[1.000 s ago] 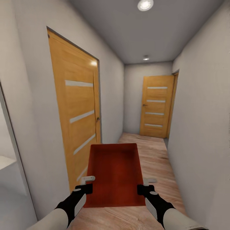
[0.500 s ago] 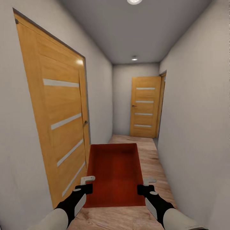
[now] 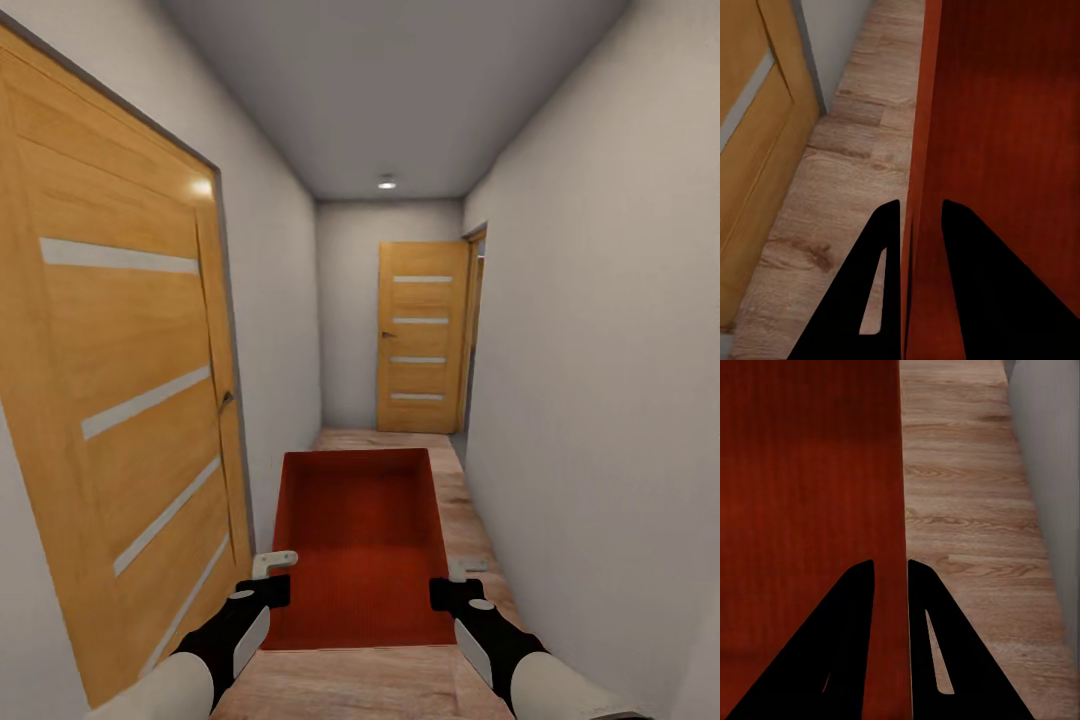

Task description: Move the two storage containers from the living room to the garage. In the garage, place one container on the floor and stack the other container on top of it (either order is fine).

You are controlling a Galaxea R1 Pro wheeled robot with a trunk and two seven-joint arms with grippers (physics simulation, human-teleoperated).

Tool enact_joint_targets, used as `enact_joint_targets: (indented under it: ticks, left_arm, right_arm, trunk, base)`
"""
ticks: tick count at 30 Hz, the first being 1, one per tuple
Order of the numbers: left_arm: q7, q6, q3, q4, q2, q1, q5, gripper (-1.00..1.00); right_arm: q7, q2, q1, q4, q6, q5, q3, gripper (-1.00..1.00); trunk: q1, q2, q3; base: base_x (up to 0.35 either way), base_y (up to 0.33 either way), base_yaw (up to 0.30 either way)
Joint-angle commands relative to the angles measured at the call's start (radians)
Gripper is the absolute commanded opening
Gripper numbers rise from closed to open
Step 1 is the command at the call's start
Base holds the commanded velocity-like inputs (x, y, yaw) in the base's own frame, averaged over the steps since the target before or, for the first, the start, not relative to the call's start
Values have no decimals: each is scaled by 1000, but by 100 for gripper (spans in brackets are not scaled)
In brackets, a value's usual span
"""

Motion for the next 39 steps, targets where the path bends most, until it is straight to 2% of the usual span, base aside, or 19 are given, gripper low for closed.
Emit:
enact_joint_targets:
  ticks: [1,33,39]
  left_arm:
    - [27,-26,17,-11,20,0,-12,-100]
    - [28,-27,17,-13,20,-1,-12,-100]
    - [28,-27,16,-13,20,0,-12,-100]
  right_arm:
    - [-9,-2,0,4,-4,-9,-3,-100]
    - [-9,-2,0,3,-4,-9,-3,-100]
    - [-7,0,0,3,-2,-9,-3,-100]
  trunk:
    - [1,-1,0]
    - [1,-1,0]
    - [1,-1,1]
  base:
    - [322,97,-79]
    - [322,90,-5]
    - [322,5,-144]
